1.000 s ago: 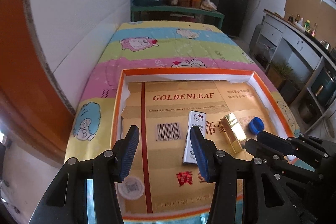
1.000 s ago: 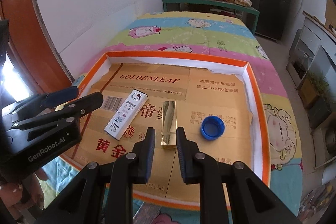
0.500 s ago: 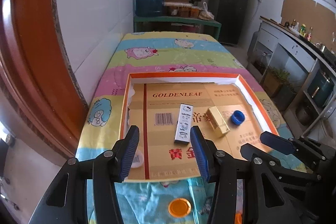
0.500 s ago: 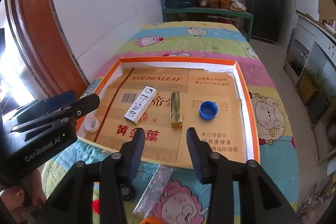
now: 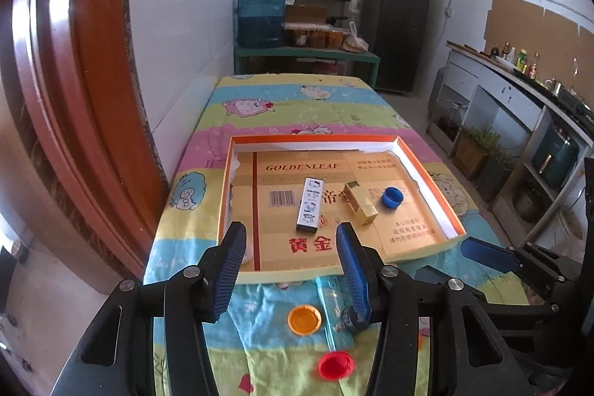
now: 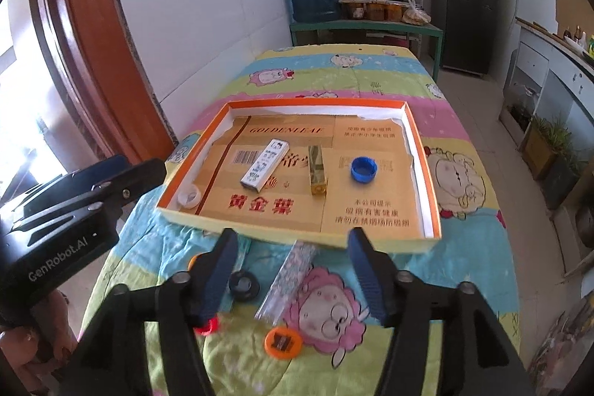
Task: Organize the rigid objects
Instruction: 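Withdraw both grippers from the tray, then grasp the red cap with the left gripper while the right gripper grasps the orange labelled cap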
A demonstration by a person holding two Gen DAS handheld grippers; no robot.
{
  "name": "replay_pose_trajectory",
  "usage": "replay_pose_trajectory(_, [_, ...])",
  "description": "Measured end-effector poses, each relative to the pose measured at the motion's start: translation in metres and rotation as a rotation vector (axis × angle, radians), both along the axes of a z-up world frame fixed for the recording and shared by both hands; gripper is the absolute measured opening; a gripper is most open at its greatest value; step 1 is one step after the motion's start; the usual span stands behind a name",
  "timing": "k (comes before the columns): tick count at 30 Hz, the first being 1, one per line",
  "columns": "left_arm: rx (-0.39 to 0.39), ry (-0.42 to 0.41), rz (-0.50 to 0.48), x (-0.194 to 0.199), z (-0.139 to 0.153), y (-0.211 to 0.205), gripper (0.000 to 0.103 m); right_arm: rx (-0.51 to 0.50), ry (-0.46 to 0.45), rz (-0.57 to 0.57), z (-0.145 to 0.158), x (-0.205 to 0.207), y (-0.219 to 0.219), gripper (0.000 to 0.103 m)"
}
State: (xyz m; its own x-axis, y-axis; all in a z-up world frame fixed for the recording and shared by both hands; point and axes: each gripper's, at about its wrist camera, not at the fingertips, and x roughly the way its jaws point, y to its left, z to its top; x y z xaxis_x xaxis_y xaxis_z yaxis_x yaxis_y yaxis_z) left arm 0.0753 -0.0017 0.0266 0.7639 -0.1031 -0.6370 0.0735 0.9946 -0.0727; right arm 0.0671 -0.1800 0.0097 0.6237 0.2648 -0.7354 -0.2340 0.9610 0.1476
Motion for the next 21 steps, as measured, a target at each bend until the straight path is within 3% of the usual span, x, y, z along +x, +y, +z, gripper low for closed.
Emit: replay_pose_trajectory(21, [0.013, -0.046, -0.005, -0.06, 0.013, 0.004, 0.052, -0.012, -0.041, -0.022, 0.018, -0.057, -0.013, 0.063])
